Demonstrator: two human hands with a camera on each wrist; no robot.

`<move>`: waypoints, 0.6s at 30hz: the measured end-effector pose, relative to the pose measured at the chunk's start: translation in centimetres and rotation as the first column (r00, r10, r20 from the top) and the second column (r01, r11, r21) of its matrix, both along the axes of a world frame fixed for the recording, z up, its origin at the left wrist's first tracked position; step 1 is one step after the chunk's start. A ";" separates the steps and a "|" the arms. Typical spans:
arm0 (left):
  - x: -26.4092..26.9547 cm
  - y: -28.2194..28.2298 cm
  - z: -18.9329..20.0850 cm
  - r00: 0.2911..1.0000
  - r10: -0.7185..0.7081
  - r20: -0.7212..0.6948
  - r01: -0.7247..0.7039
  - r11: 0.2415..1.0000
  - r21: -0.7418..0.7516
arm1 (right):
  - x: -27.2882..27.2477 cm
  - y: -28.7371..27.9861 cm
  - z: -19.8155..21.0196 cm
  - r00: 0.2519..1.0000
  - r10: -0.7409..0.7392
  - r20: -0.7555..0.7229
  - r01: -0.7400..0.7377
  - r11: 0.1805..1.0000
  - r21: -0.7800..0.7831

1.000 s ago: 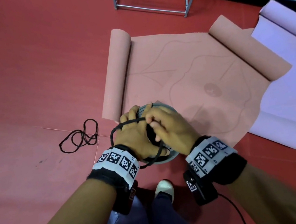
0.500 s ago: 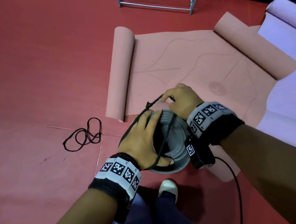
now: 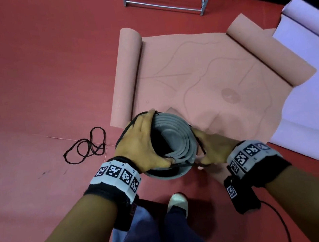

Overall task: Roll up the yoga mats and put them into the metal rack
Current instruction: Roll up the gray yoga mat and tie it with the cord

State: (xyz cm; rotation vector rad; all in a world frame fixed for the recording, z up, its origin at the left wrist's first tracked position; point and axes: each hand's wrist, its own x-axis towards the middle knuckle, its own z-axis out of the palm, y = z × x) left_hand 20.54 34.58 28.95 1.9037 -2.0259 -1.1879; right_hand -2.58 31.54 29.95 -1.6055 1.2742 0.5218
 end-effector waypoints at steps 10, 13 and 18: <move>0.2 -0.5 0.2 1.000 -0.001 0.010 0.001 1.000 -0.003 | 3.1 2.4 -2.2 0.942 -0.276 0.193 0.304 0.943 -0.135; 0.4 -0.6 0.4 0.997 -0.027 0.072 0.028 0.999 -0.019 | 3.6 1.8 -1.9 0.940 -0.293 0.173 0.324 0.927 -0.189; 0.6 0.5 1.0 0.965 -0.144 0.222 0.137 0.990 0.044 | 3.5 1.3 -2.4 0.923 -0.345 0.169 0.373 0.910 -0.180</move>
